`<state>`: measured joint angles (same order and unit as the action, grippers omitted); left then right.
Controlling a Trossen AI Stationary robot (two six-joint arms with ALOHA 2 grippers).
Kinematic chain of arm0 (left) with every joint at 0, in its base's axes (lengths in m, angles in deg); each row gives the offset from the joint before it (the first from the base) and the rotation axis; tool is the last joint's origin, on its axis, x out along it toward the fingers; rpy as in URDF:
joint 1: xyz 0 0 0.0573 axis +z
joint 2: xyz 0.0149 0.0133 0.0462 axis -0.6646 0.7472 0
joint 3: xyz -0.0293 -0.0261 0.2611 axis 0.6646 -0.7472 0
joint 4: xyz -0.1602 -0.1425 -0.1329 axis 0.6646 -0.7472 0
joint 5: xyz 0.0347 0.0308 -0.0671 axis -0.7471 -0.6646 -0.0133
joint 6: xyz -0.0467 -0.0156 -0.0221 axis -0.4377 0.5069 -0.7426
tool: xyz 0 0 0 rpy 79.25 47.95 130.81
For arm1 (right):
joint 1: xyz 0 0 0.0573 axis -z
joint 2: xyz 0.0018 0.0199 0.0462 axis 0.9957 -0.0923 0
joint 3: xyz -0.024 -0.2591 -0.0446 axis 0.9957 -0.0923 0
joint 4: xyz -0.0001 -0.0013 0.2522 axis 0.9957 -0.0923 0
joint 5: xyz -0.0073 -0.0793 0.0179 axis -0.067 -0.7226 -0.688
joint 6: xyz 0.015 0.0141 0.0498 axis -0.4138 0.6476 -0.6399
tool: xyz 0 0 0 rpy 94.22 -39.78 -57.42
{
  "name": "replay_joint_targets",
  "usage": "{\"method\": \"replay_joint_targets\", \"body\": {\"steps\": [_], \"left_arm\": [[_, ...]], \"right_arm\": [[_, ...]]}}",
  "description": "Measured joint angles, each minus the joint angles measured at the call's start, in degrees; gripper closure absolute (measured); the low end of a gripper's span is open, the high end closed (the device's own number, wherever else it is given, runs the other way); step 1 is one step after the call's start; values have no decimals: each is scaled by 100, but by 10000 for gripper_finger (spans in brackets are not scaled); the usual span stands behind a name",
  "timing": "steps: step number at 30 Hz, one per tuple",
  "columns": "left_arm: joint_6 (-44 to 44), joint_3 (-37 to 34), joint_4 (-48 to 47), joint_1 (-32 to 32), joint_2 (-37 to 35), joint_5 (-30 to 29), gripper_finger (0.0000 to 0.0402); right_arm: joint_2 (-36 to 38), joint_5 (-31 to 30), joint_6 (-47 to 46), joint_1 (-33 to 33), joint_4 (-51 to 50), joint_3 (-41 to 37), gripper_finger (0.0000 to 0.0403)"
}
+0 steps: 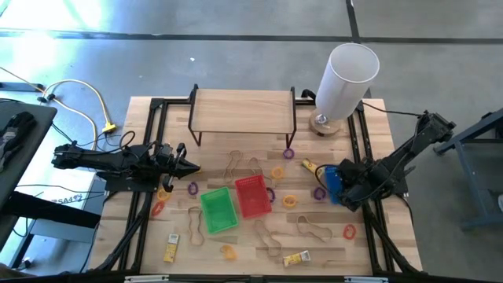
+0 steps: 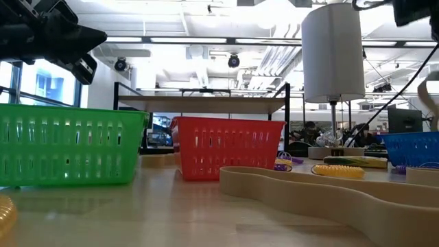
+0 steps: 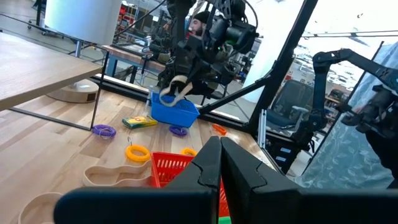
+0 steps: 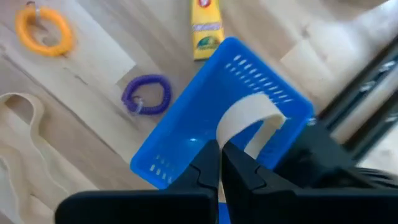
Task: Pick & Place Office Desk Supplies
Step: Put the white rubber band into the blue bin
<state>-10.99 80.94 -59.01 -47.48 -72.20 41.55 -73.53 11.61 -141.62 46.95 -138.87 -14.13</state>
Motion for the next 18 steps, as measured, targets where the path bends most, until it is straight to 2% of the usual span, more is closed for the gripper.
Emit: {"method": "replay_joint_targets", "body": {"steps": [4,13,18], "left_arm": [[0,0,0,0,0,0,399],[0,0,0,0,0,0,399],[0,0,0,1,0,0,399]], "right_arm": [[-5,382,-123,0,438,-301,401],[-26,491,-909,0,596,-807,401],[-26,460,-942,0,691,-986,381]]}}
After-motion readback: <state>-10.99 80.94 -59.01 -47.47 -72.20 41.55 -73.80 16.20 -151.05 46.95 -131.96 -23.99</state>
